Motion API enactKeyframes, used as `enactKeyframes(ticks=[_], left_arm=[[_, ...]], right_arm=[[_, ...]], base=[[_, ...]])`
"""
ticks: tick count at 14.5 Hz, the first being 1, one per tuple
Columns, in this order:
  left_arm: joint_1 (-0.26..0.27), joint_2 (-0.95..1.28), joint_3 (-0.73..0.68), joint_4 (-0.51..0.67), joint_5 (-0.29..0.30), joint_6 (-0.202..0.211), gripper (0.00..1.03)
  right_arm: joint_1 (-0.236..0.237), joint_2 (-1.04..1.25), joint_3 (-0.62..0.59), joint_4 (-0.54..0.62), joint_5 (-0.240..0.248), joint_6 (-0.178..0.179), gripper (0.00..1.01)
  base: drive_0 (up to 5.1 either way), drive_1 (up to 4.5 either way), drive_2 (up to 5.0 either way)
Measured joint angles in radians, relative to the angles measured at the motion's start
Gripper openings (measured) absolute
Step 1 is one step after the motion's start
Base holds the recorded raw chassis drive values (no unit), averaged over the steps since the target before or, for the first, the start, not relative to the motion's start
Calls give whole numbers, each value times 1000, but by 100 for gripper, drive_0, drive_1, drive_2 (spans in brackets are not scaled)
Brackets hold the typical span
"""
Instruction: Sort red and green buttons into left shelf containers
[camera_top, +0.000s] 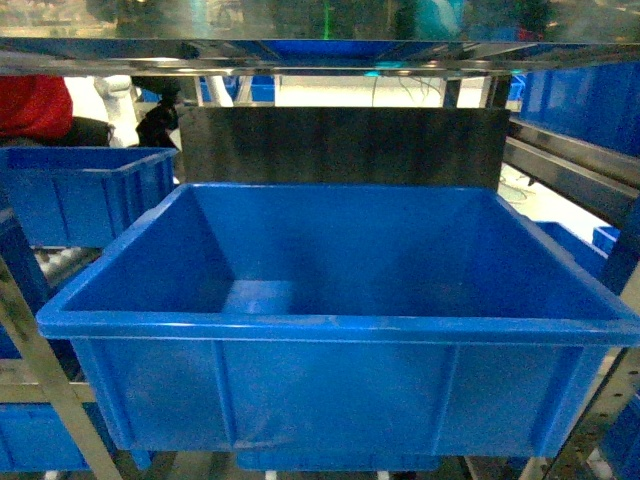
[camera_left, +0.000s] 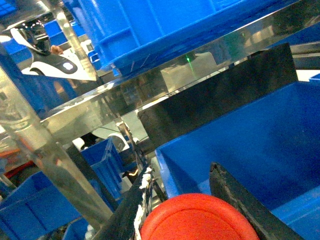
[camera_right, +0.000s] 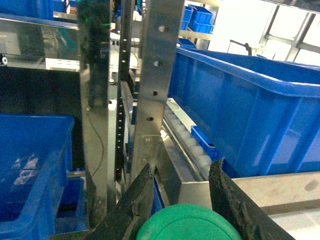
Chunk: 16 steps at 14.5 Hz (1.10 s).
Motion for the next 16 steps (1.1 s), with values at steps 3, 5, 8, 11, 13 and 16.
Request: enactKeyframes(ticks=[3,5,8,11,13,16], left_arm=[[1,2,0,-2,-4,0,29],[0,2,0,-2,0,0,29],[0,2,0,-2,-2,0,29],[0,2,0,-2,-1,0,29],[0,2,0,-2,-1,0,29],[0,2,0,-2,-1,0,29]], right_arm=[[1,1,0,0,-5,0,30],[77,34,1,47,85,-8,30],[337,178,30,133,230,-27,30],[591,346,113,280,322,-79,30],[670,465,164,291,351,-79,30],[742,663,271,345,368,-36,30]], base=[[0,0,0],[0,0,0],[0,0,0],[0,0,0],[0,0,0],[0,0,0]])
